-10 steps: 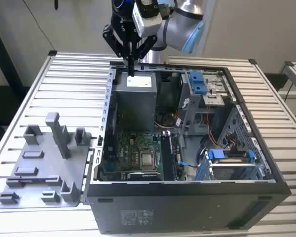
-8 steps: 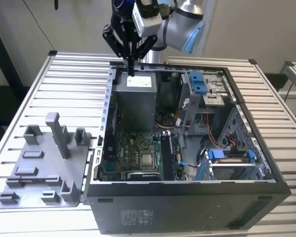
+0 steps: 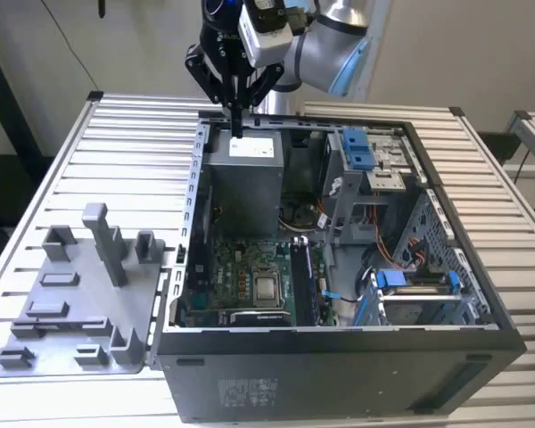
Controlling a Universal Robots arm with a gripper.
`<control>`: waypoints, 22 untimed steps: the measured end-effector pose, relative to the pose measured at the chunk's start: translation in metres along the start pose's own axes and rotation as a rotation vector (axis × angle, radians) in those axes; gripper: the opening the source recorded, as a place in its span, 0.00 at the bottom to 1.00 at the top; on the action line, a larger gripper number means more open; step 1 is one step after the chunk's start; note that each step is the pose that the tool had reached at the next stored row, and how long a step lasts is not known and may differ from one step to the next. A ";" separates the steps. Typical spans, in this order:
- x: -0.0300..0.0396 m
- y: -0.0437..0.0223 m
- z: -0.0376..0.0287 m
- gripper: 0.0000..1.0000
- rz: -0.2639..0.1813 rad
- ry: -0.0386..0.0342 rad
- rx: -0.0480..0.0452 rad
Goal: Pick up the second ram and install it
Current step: 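Reach for the second ram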
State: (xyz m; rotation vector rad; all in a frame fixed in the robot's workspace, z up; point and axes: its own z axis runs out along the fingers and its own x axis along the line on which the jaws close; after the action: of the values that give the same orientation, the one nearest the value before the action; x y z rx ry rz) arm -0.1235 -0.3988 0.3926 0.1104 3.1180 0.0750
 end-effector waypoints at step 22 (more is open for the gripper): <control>0.0435 -0.0031 -0.0010 0.11 0.000 0.0000 0.0000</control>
State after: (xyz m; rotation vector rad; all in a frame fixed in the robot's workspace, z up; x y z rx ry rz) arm -0.1671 -0.3988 0.3926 0.1105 3.1180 0.0750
